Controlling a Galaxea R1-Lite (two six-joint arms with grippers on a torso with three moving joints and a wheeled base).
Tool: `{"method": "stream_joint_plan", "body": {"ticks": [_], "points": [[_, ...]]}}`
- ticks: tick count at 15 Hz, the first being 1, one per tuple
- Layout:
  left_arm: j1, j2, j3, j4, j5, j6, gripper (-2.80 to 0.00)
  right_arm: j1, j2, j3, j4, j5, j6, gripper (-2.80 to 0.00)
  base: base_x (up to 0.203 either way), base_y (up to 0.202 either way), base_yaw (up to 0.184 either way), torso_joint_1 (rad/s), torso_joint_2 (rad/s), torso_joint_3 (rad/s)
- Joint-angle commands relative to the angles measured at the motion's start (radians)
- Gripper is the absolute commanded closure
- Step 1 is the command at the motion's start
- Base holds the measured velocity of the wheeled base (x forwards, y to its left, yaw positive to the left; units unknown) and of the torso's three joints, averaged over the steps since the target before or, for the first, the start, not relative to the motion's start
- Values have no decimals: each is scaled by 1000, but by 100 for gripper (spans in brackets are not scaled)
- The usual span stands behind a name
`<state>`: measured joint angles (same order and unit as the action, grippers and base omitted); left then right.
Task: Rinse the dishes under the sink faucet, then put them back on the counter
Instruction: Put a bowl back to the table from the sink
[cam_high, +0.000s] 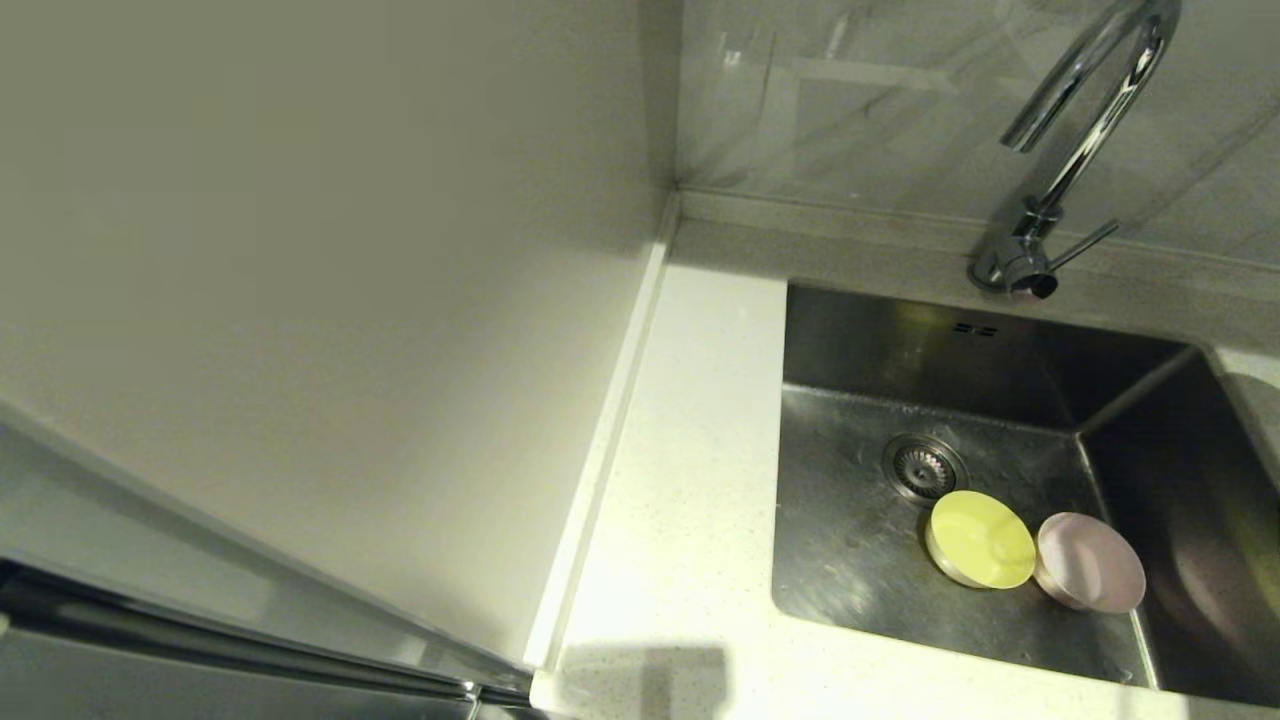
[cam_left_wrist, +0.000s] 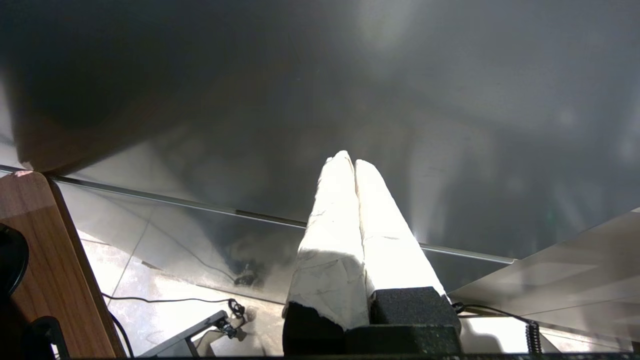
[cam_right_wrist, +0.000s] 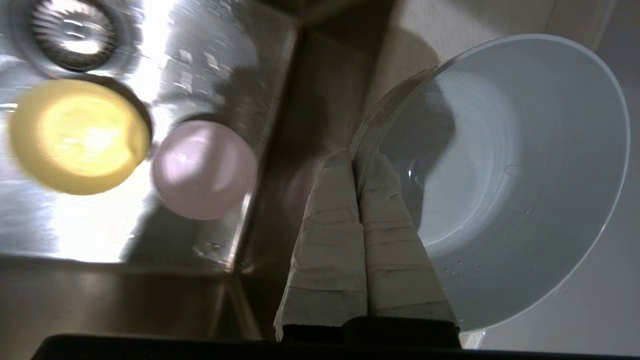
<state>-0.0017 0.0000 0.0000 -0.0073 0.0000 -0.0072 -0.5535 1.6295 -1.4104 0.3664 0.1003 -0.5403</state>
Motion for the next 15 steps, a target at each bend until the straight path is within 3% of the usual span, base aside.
{"method": "stream_joint_plan", "body": {"ticks": [1,3,11,15], "points": [[0,0,3,0,0,0,0,-4,135,-64,5,-52,44,0,0,0,0,0,0,0],[0,0,3,0,0,0,0,-5,202,-130,17,-68,112,0,0,0,0,0,0,0],[0,0,3,0,0,0,0,-5,512,-518,75,-133,257,0,0,0,0,0,0,0],[0,0,3,0,0,0,0,-5,587,-572,42,-139,287,0,0,0,0,0,0,0]]}}
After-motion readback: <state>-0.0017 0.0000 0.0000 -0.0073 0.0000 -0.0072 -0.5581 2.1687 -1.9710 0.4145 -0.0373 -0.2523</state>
